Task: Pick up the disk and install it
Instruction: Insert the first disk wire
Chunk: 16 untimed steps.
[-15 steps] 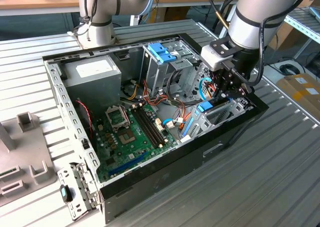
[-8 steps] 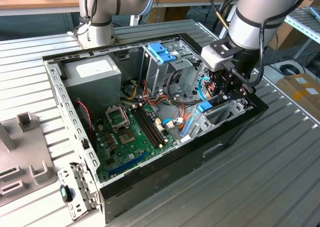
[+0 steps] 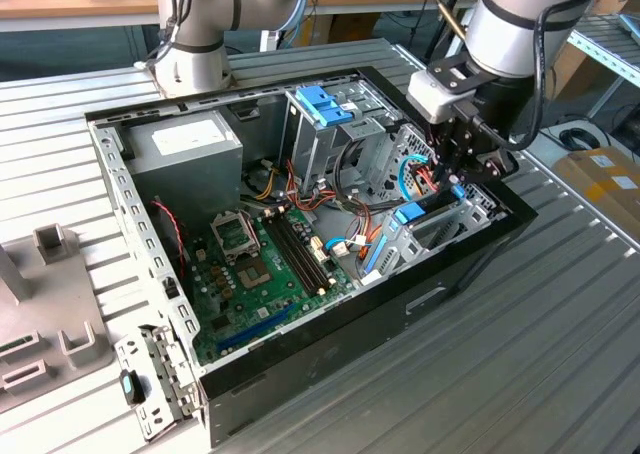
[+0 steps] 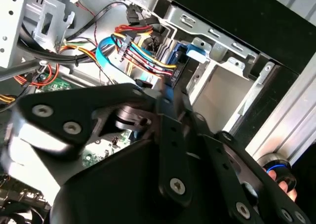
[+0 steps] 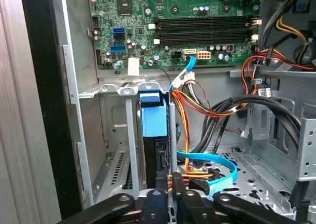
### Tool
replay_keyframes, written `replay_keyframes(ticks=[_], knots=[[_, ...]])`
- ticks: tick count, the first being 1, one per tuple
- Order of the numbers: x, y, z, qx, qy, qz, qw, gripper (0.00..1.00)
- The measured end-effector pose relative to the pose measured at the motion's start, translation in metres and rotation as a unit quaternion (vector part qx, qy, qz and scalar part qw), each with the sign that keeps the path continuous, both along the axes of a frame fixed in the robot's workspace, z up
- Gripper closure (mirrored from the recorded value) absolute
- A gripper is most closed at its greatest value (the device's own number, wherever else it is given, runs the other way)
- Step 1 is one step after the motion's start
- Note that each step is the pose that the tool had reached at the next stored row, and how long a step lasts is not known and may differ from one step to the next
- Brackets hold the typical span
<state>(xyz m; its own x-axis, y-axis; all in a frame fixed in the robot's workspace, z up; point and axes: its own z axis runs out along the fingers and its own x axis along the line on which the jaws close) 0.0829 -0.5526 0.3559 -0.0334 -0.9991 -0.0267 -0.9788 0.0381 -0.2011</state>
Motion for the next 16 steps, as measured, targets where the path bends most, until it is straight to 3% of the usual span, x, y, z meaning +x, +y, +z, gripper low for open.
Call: replay_keyframes(ticks=[2,4,6,8,11,13,14,16], knots=[[0.0049,0.0001,-0.0002,0.0000,0.0033,0.000,1.0000,0.90],[0.0169,0.0002,-0.0005,0.0000,0.0106,0.000,0.9999,0.90],[0.0187,0.0003,-0.0006,-0.0010,0.0128,0.000,0.9999,0.90],[0.0187,0.0002,-0.0005,-0.0013,0.0171,0.000,0.9999,0.90],[0.0188,0.0002,-0.0011,-0.0013,0.0419,0.000,0.9991,0.90],[0.0188,0.0002,-0.0015,-0.0012,0.0557,0.000,0.9984,0.90],[0.0189,0.0002,-0.0017,-0.0013,0.0679,0.000,0.9977,0.90],[0.0188,0.0002,-0.0017,-0.0013,0.0706,0.000,0.9975,0.90]])
